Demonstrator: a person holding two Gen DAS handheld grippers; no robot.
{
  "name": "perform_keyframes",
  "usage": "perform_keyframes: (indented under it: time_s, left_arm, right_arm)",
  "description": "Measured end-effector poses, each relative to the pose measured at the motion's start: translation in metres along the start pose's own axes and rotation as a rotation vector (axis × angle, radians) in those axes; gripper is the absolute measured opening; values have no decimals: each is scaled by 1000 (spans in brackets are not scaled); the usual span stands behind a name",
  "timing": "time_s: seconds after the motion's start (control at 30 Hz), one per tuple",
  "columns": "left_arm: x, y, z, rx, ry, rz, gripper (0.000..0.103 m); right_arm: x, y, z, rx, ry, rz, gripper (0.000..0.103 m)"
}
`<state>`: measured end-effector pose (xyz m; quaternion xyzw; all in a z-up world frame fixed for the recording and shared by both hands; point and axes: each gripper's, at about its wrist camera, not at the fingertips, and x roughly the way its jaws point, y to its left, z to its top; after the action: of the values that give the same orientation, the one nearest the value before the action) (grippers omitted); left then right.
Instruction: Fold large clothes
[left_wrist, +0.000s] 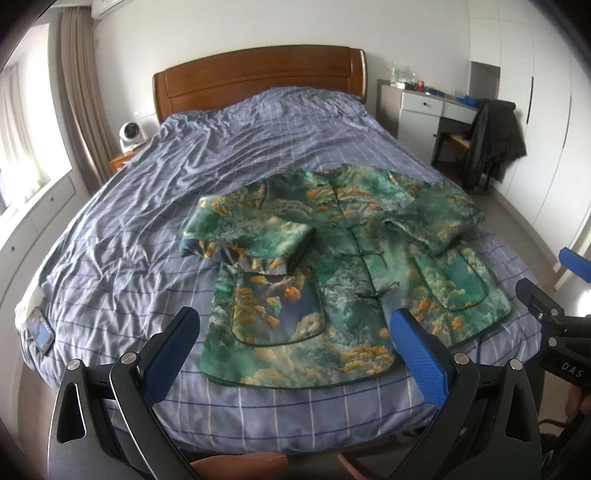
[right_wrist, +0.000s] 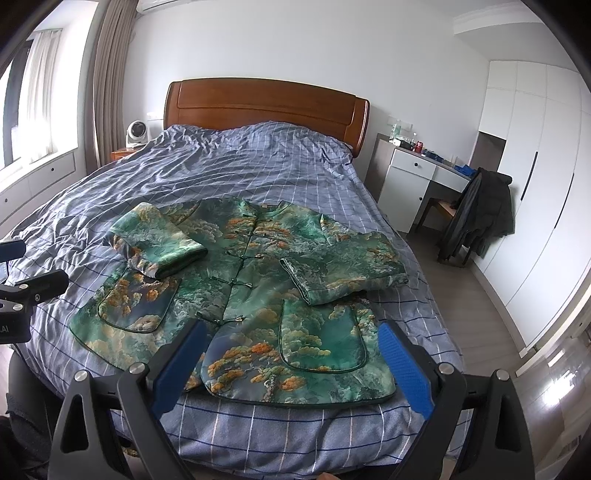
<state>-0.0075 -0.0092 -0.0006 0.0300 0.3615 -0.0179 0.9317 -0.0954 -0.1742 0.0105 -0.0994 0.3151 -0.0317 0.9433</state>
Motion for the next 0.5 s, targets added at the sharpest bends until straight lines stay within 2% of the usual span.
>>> perform_keyframes:
  time_s: [0.5]
  left_arm:
    - [-1, 0, -2, -1, 5, -3, 103]
  right_arm:
    - [4, -1, -2, 9, 17, 8, 96]
